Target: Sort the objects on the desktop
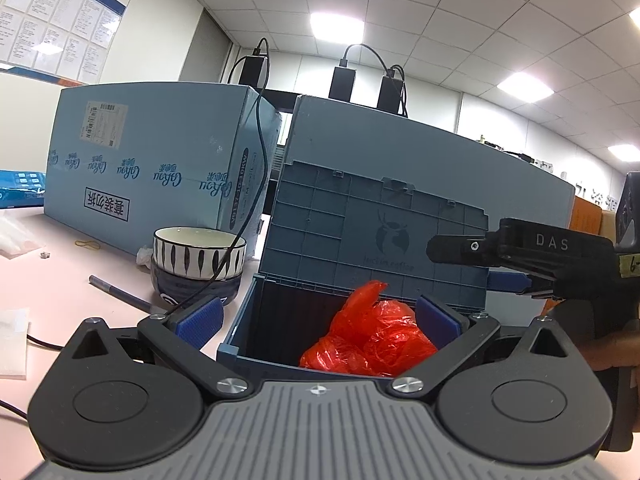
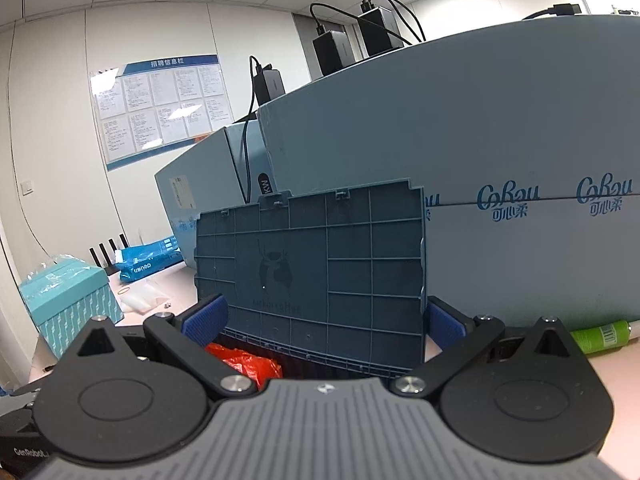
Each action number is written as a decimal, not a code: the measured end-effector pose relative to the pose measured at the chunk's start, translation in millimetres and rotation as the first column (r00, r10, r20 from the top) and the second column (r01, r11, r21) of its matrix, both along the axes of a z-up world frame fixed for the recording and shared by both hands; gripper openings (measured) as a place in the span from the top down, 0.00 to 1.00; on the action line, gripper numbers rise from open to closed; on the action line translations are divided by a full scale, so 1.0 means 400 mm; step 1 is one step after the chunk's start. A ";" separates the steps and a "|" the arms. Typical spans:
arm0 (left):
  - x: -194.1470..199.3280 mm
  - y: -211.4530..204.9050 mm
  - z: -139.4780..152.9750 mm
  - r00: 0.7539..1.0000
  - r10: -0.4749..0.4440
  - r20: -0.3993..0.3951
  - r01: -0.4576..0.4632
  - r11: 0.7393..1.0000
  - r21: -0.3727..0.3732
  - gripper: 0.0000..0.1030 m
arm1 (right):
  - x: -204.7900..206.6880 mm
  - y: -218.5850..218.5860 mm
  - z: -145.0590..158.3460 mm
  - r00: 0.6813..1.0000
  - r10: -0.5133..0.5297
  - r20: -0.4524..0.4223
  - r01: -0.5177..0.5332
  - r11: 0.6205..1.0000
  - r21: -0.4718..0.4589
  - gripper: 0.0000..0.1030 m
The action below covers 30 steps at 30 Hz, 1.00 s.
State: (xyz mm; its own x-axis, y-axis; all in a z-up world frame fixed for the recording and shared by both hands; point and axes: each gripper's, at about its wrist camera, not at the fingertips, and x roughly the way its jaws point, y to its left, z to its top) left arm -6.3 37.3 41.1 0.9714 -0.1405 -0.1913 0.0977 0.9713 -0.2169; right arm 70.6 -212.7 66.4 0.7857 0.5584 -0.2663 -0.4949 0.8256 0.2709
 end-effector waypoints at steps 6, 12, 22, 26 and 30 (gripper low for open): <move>0.004 -0.001 -0.002 1.000 -0.006 -0.014 0.006 1.000 0.000 0.00 | -0.002 0.003 0.002 1.000 -0.006 -0.007 0.006 1.000 -0.002 0.00; 0.003 -0.006 -0.004 1.000 -0.006 -0.012 0.006 1.000 0.012 0.00 | -0.002 0.009 0.010 1.000 -0.014 -0.018 0.014 1.000 -0.016 0.00; 0.009 0.010 -0.005 0.999 0.001 -0.036 -0.002 1.000 -0.025 0.00 | -0.010 -0.008 0.011 0.999 -0.027 -0.024 0.028 0.999 0.032 0.00; 0.009 0.011 -0.006 0.999 0.003 -0.037 -0.004 1.000 -0.025 0.00 | -0.016 -0.014 0.013 0.999 -0.031 -0.027 0.033 0.998 0.046 0.00; 0.011 0.009 -0.008 0.999 0.004 -0.039 -0.004 1.000 -0.018 0.00 | -0.023 -0.016 0.011 0.999 -0.036 -0.026 0.038 0.998 0.055 0.00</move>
